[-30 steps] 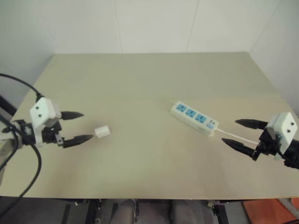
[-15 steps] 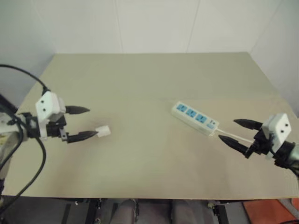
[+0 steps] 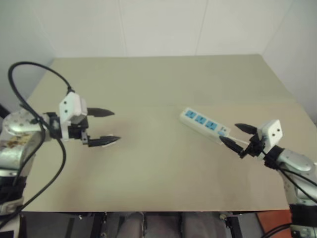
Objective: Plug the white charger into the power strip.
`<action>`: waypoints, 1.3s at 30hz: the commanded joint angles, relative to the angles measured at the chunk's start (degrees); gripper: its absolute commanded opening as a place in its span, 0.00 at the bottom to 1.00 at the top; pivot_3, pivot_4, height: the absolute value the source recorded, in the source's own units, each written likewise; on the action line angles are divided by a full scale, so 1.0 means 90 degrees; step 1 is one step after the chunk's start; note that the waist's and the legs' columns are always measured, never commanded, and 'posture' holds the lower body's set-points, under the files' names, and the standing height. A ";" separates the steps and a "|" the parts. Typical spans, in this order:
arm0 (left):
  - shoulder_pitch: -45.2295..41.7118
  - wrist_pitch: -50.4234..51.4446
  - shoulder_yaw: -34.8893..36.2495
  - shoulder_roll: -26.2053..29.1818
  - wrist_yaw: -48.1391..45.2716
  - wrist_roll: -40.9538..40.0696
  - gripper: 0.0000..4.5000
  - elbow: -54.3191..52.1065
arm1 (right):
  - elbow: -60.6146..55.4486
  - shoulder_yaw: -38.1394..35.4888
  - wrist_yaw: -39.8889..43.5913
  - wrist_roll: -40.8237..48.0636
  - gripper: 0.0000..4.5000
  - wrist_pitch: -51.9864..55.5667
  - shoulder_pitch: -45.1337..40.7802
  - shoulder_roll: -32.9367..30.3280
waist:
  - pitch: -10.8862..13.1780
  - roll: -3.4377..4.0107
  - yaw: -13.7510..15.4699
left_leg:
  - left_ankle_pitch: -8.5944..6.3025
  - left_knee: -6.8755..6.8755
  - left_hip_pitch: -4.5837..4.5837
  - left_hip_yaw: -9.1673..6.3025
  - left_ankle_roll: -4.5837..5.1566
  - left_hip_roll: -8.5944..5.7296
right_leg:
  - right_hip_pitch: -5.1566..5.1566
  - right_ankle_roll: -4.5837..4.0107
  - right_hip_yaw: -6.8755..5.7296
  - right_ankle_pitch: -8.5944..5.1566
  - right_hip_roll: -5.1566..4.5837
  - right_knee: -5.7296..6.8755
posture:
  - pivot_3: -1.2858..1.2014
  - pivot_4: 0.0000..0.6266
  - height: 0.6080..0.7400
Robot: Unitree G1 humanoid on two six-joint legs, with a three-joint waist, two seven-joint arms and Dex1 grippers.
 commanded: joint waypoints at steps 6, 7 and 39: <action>-0.0168 -0.0116 -0.0026 -0.0045 -0.0174 -0.0029 1.00 -0.0010 | 0.1341 0.0268 0.0429 -0.0293 1.00 -0.1003 -0.0741 -0.0018 | 0.0000 0.0000 -0.0076 | 0.0000 0.0001 0.0000 0.0000 0.0000 -0.0001 | 0.0000 0.0000 0.0001 0.0000 0.0000 0.0000 | 0.52 0.24 1.00; -0.0201 -0.0128 -0.0062 -0.0065 -0.0224 -0.0036 1.00 0.0006 | 0.1454 0.0298 0.0461 -0.0339 1.00 -0.1085 -0.0806 -0.0018 | 0.0000 0.0000 -0.0081 | 0.0001 0.0001 0.0000 0.0000 -0.0001 0.0001 | 0.0000 0.0000 0.0000 0.0000 0.0000 0.0001 | 0.52 0.24 1.00; -0.0863 -0.0016 -0.0262 -0.0332 -0.0956 -0.0135 1.00 0.0578 | 0.4520 0.0539 0.1421 -0.0508 1.00 -0.2034 -0.2540 0.0681 | 0.0000 0.0000 -0.0152 | 0.0005 0.0019 0.0000 0.0053 -0.0009 0.0005 | -0.0004 0.0001 0.0008 0.0001 0.0004 0.0011 | 0.52 0.24 1.00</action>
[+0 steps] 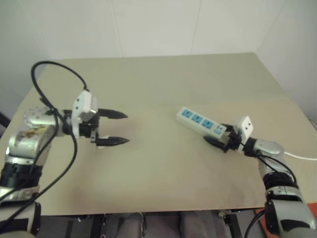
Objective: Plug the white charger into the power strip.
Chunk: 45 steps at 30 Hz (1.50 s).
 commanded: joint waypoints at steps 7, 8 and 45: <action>-0.0005 0.0017 0.0296 0.0192 -0.0058 -0.0111 1.00 -0.0173 | 0.0204 -0.0206 0.0038 0.0263 0.80 -0.0314 -0.0025 0.0153 | 0.0000 0.0000 -0.0053 | 0.0000 0.0001 0.0000 -0.0002 0.0000 0.0000 | 0.0000 0.0000 0.0001 0.0000 0.0000 0.0002 | 0.52 0.24 1.00; -0.0006 0.0020 0.0300 0.0200 -0.0072 -0.0115 1.00 -0.0168 | 0.0196 -0.0215 0.0044 0.0280 0.76 -0.0316 -0.0010 0.0157 | 0.0000 0.0000 -0.0057 | 0.0000 0.0000 0.0000 -0.0002 0.0000 0.0000 | 0.0000 0.0000 0.0001 0.0000 0.0000 0.0002 | 0.52 0.24 1.00; 0.0124 0.0253 0.0872 0.1016 -0.0432 -0.0146 1.00 0.0274 | -0.3601 0.1444 0.1463 0.0479 0.76 0.0764 0.0897 0.0256 | 0.0000 0.0000 -0.0118 | 0.0001 0.0018 -0.0061 -0.0021 -0.0002 0.0000 | -0.0088 0.0001 0.0019 0.0000 0.0001 0.0042 | 0.52 0.24 1.00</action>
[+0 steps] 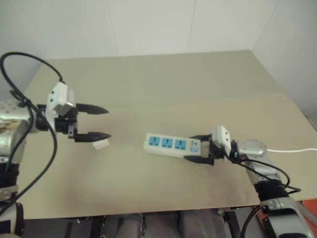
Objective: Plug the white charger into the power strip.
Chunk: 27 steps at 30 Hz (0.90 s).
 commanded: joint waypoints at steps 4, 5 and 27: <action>0.0066 0.0084 0.0267 0.0171 -0.0026 -0.0132 1.00 -0.0103 | -0.0262 0.0176 -0.0005 0.0058 0.76 -0.0167 -0.0031 0.0223 | 0.0000 0.0000 0.0000 | 0.0000 0.0000 0.0001 0.0000 0.0000 0.0000 | 0.0000 0.0000 0.0000 0.0000 0.0000 0.0001 | 0.52 0.24 1.00; 0.0063 0.0091 0.0256 0.0188 -0.0047 -0.0126 1.00 -0.0084 | -0.0218 0.0213 -0.0008 0.0021 0.76 -0.0194 -0.0046 0.0253 | 0.0000 0.0000 0.0003 | 0.0000 0.0000 0.0000 0.0000 0.0000 0.0000 | -0.0001 0.0000 0.0000 0.0000 0.0000 0.0002 | 0.52 0.24 1.00; -0.0548 -0.0353 -0.0632 0.0799 -0.0761 0.0980 1.00 0.1026 | 0.0128 0.0656 0.0411 -0.0173 0.76 -0.0371 -0.0158 0.0387 | 0.0000 -0.0001 -0.0015 | -0.0001 0.0002 0.0007 0.0001 0.0001 0.0001 | -0.0001 0.0000 0.0000 0.0000 0.0005 0.0011 | 0.52 0.24 1.00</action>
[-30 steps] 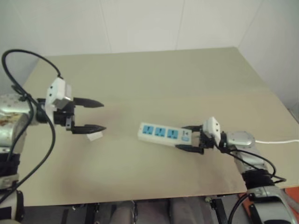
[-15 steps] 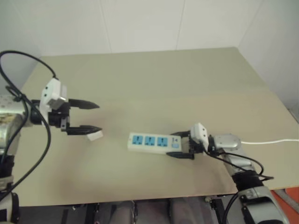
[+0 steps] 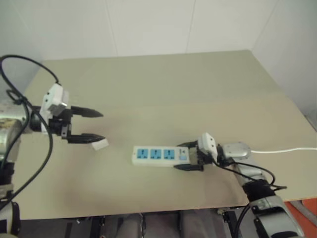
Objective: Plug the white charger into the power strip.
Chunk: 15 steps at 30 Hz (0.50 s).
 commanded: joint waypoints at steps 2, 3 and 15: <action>-0.0702 -0.0022 -0.0466 0.0564 -0.0209 0.0729 1.00 0.0248 | -0.0097 0.0052 0.0126 0.0058 0.76 -0.0082 -0.0038 0.0030 | 0.0000 -0.0001 0.0013 | 0.0000 0.0001 -0.0001 0.0000 0.0000 0.0000 | 0.0001 0.0000 -0.0001 0.0000 0.0001 0.0000 | 0.52 0.24 1.00; -0.0917 0.0168 -0.0587 0.0627 -0.0278 0.0792 1.00 0.0256 | -0.0103 0.0039 0.0135 0.0077 0.76 -0.0065 -0.0028 0.0018 | 0.0000 -0.0002 0.0014 | 0.0000 0.0003 -0.0002 0.0001 0.0000 0.0000 | 0.0001 0.0000 -0.0001 0.0000 0.0001 0.0000 | 0.52 0.24 1.00; -0.3030 0.3099 -0.3035 0.1135 -0.0431 0.1986 1.00 -0.0670 | -0.0474 -0.0099 0.0071 0.0244 0.76 0.0169 0.0290 -0.0226 | 0.0001 -0.0004 0.0017 | -0.0010 0.0054 -0.0024 0.0031 0.0017 -0.0003 | 0.0007 0.0008 -0.0010 -0.0003 0.0007 0.0050 | 0.52 0.24 1.00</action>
